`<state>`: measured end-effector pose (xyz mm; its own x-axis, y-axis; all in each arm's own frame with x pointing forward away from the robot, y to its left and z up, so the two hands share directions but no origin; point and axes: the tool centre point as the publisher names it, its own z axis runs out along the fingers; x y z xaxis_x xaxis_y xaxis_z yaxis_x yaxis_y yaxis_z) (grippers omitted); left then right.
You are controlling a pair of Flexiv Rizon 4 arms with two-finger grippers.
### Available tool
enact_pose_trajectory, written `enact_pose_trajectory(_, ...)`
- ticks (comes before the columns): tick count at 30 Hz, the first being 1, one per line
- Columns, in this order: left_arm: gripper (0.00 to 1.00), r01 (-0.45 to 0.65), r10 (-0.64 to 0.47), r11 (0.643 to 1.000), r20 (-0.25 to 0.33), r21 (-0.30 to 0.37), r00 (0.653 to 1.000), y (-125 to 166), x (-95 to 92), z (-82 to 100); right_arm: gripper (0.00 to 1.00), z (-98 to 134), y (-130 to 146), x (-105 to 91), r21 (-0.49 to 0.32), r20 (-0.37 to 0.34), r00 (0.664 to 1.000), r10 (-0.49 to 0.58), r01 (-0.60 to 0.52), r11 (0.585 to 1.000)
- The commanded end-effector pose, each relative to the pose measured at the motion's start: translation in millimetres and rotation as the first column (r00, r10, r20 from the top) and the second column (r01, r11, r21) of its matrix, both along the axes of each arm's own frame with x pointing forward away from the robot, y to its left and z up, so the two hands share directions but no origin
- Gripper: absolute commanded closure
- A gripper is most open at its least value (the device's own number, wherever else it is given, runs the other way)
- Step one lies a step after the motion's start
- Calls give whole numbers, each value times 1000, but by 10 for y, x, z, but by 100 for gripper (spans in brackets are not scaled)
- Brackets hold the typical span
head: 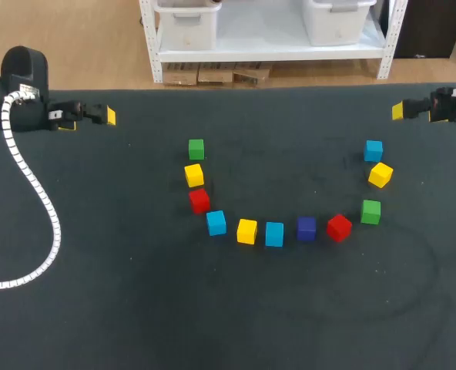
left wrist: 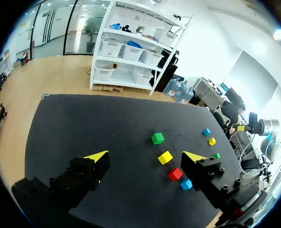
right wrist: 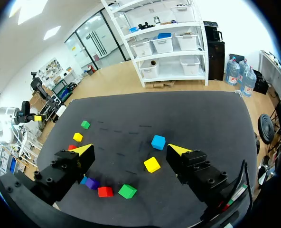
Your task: Place the blue cubes, place green cubes on the blue cubes, place the yellow cubes on the green cubes, then place the red cubes on the yellow cubes, and place purple cube on the red cubes.
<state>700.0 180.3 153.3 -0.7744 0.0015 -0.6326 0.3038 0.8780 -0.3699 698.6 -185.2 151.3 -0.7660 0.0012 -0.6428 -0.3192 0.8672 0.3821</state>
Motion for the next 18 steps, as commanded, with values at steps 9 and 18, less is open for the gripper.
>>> enact_pose_trajectory(9,0,10,-10,1000,8,-12,1000,33,1,-21,0,-10,22,0,-16,-11,1000,5,-5,1000)
enact_pose_trajectory(18,0,10,-10,1000,8,-12,1000,33,1,-21,0,-39,135,44,-101,-48,998,39,-44,994)
